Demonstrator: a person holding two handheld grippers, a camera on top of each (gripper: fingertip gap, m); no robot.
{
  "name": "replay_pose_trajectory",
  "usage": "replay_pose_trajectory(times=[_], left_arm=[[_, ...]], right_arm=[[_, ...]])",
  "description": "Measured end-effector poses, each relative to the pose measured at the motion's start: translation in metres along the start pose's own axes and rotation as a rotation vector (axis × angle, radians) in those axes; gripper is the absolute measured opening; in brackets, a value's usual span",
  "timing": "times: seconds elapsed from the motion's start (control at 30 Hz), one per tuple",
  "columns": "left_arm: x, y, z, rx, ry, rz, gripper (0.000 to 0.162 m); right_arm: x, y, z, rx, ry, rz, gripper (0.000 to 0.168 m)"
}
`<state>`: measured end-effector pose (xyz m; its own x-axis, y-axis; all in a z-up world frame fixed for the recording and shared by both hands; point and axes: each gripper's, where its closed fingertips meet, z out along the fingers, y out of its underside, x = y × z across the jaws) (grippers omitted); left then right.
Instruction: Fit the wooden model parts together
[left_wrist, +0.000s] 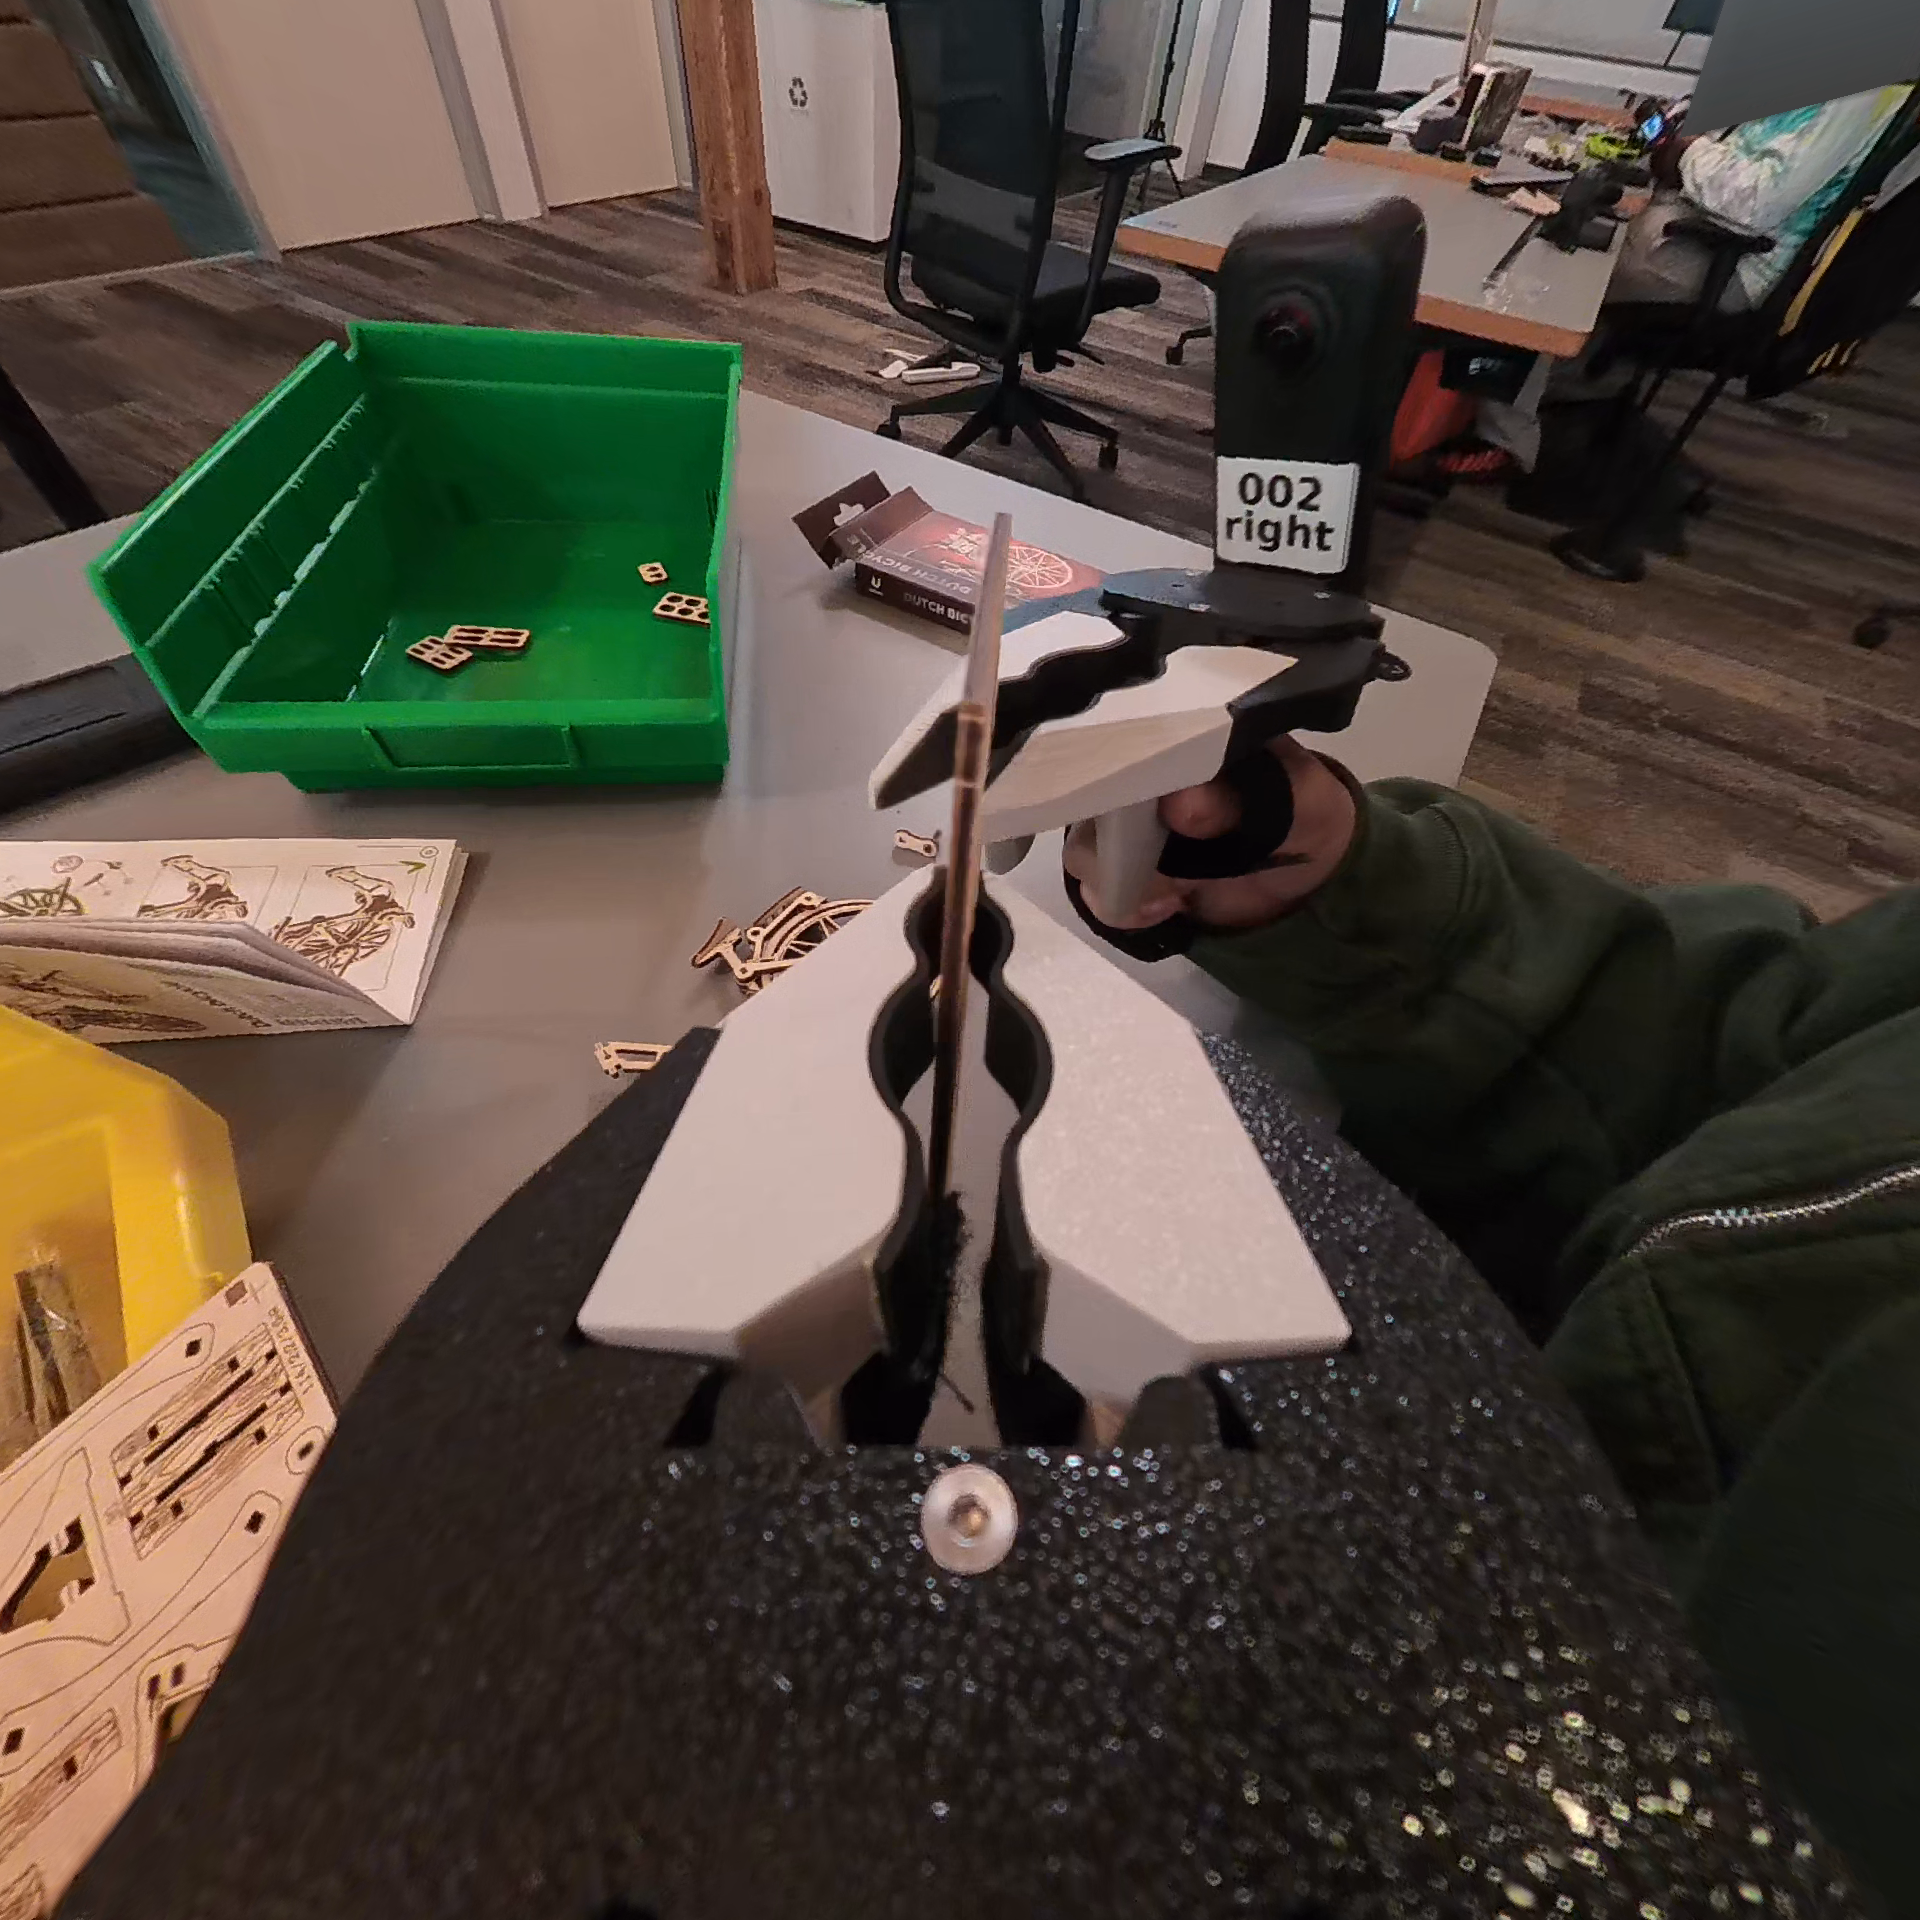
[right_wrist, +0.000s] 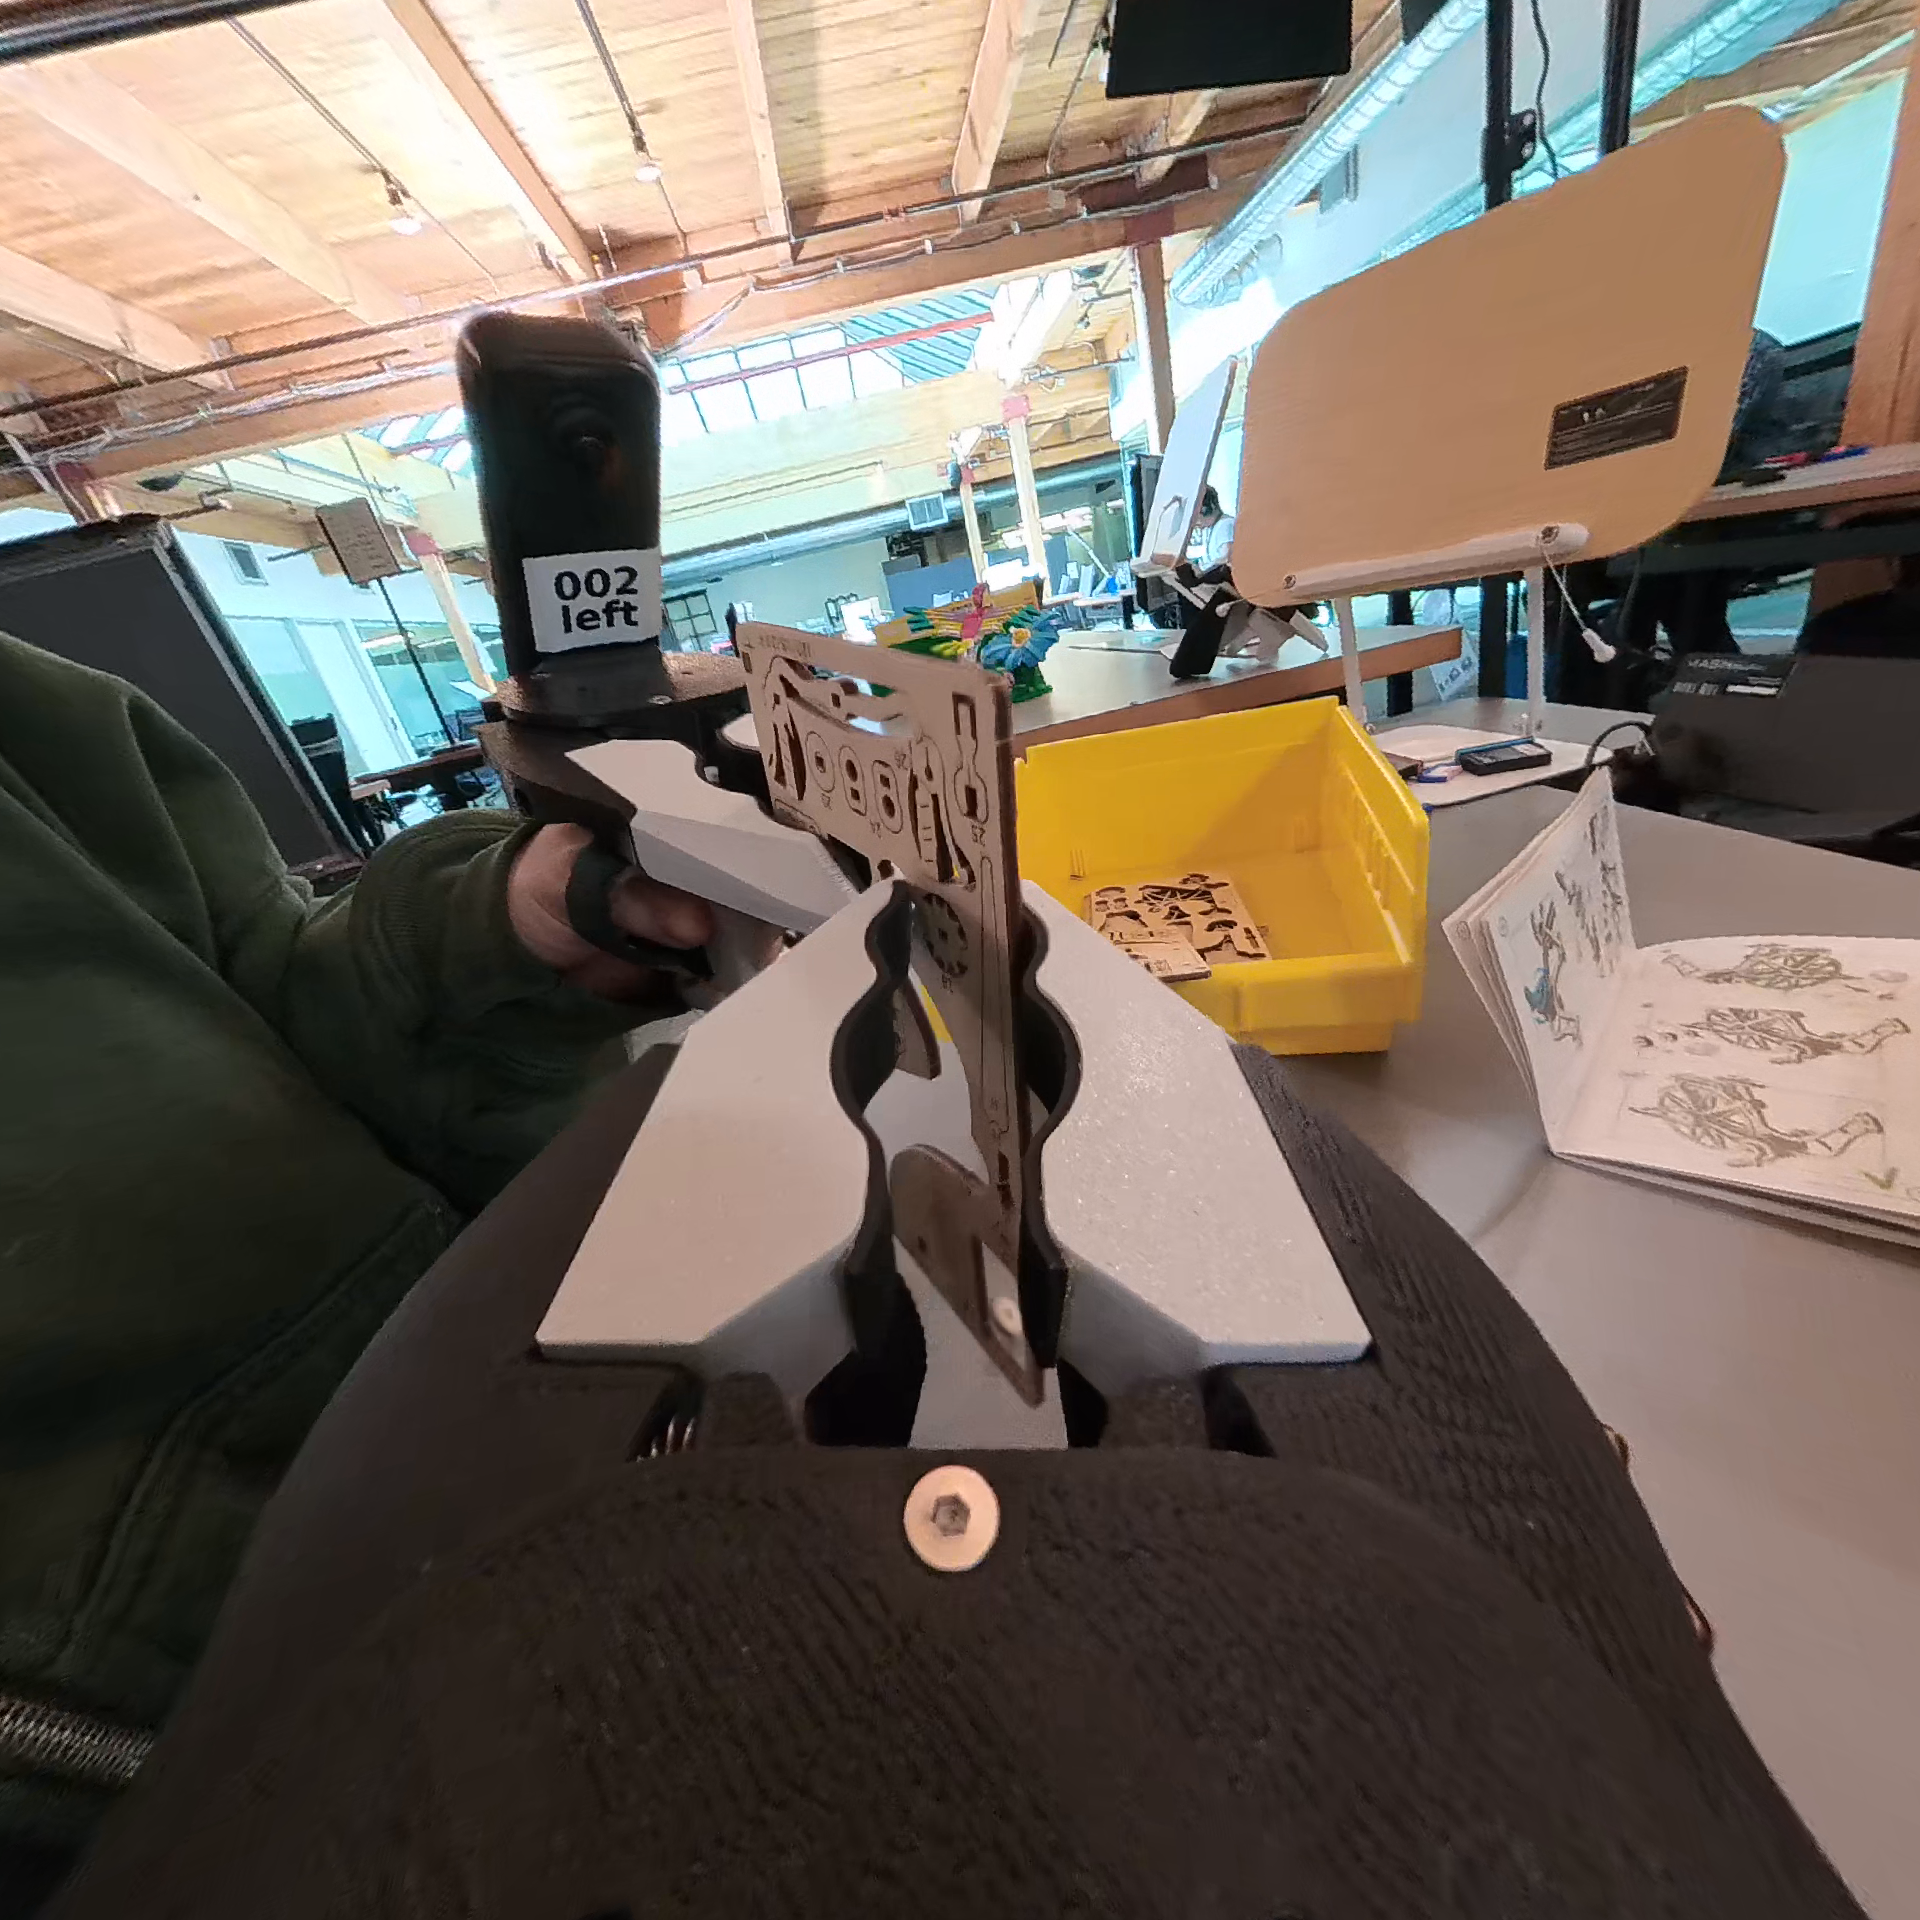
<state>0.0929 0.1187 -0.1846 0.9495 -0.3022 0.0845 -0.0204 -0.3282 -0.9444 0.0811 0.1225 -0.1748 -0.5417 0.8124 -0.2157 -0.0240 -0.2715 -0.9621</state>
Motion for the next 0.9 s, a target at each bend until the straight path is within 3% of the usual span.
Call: replay_pose_trajectory(times=[0.2, 0.43, 0.57, 0.7, 0.9], left_arm=[[-0.016, -0.010, -0.013, 0.058, -0.064, 0.003, 0.000], [-0.040, -0.030, -0.048, 0.175, -0.140, -0.033, 0.000], [-0.068, -0.050, -0.087, 0.304, -0.250, -0.068, 0.000], [-0.121, -0.053, -0.129, 0.356, -0.313, -0.246, 0.000], [-0.185, -0.017, -0.132, 0.196, 0.000, -0.755, 0.000]], right_arm=[[0.010, -0.005, -0.011, 0.027, 0.049, 0.011, 0.031], [0.020, -0.024, -0.034, 0.106, 0.123, -0.036, 0.032], [0.027, -0.033, -0.049, 0.129, 0.195, -0.089, 0.031], [0.038, -0.040, -0.066, 0.144, 0.283, -0.143, 0.030], [0.049, -0.039, -0.077, 0.150, 0.329, -0.145, 0.027]])
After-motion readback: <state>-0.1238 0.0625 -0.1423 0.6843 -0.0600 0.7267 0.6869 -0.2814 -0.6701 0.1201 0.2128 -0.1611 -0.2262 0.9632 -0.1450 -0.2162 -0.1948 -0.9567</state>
